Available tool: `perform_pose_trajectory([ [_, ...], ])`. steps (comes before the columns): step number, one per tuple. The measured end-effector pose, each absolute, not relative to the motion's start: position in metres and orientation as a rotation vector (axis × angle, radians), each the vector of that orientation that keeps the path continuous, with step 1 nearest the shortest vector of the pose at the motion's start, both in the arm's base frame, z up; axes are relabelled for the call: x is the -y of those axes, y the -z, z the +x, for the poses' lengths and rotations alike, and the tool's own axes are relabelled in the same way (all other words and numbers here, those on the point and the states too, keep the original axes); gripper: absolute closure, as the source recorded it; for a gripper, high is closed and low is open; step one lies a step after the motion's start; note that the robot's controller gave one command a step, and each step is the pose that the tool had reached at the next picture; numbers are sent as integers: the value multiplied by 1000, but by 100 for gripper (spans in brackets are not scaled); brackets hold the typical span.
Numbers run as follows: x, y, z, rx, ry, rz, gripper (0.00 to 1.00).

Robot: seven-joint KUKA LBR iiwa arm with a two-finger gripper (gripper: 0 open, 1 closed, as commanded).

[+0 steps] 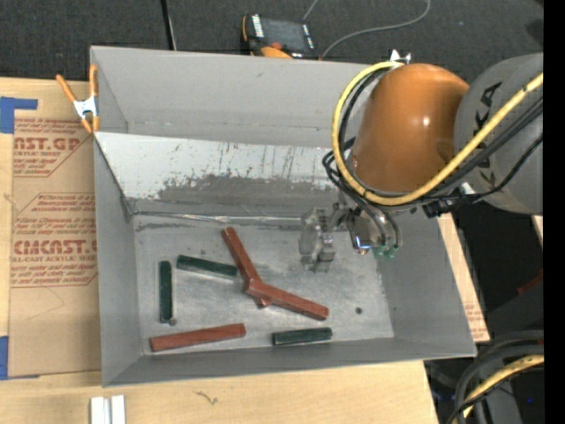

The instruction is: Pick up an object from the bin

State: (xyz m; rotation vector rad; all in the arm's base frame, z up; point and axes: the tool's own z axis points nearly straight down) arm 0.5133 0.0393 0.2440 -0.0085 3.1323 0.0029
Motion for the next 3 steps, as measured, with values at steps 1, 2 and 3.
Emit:
perform_pose_trajectory([
  [1,-39,-239,512,-3139,0,-7,0],
  [2,-34,-120,503,-3143,0,-196,0],
  [3,-59,-67,501,-3137,-2,-227,0],
])
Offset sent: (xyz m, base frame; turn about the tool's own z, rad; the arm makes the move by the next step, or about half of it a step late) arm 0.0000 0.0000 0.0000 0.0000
